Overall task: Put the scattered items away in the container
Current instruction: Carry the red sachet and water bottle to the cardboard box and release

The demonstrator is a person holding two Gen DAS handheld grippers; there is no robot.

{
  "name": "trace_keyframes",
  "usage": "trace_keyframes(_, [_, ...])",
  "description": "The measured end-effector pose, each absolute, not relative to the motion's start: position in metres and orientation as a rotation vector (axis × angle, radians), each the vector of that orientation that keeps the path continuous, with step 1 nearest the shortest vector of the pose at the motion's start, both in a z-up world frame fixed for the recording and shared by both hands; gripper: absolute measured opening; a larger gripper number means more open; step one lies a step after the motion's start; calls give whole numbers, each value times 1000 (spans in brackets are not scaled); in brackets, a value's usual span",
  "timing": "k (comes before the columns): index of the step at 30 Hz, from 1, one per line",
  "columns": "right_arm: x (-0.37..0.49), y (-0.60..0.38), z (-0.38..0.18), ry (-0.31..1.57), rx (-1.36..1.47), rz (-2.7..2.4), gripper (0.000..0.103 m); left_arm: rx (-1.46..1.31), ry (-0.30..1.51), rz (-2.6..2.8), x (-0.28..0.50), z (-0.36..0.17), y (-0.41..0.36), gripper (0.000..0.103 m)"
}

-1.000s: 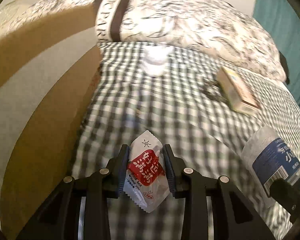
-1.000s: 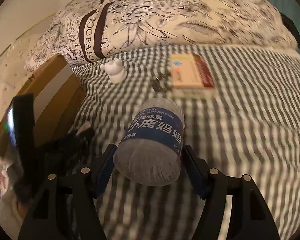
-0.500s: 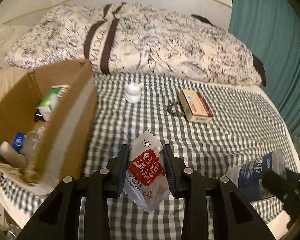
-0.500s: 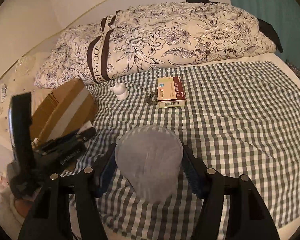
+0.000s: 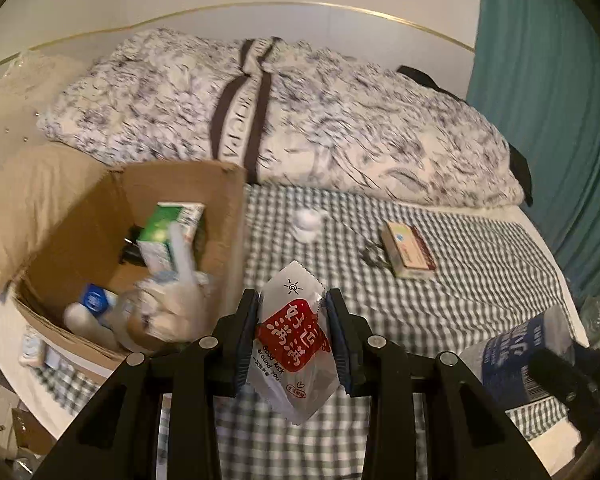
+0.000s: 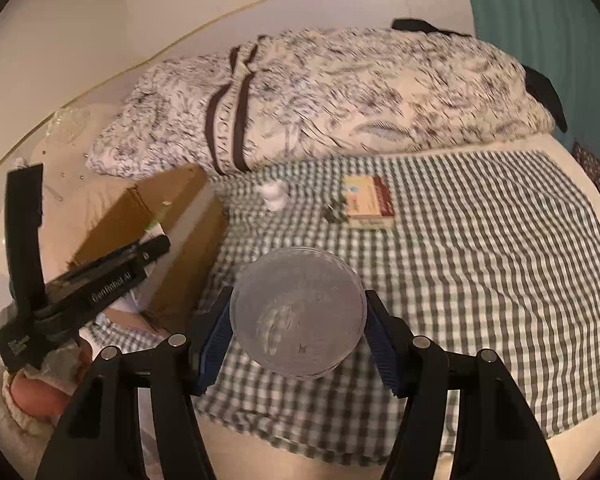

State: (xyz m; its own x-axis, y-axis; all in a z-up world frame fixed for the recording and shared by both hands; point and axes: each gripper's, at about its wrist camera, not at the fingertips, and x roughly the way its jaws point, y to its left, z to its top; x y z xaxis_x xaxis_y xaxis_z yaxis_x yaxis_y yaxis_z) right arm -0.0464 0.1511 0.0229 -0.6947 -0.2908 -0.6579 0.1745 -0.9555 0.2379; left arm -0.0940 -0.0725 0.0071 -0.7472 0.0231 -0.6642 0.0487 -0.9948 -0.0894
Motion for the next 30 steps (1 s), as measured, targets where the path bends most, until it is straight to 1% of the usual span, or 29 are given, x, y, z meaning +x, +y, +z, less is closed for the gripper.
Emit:
trace_keyframes(3, [-53,128,42,-212,1025,-2645,62,1084,173,-2909,-95,21,-100,34])
trace_keyframes(7, [-67,84,68,-184,955,-2577,62,1035,89,-2881,-97,35,-134,34])
trace_keyframes(11, [-84,34,86,-147,897,-2526,62,1007,91,-2844,-101,42,-174,34])
trace_keyframes(15, [-102,-12,94,-174,890,-2436,62,1008,136,-2791,-107,34,-213,34])
trace_keyframes(21, [-125,-64,81,-126,929,-2372,62,1051,187,-2745,-117,11,-247,34])
trace_keyframes(30, [-143,-83,46,-118,1025,-2335,62,1104,235,-2714,-128,-15,-261,34])
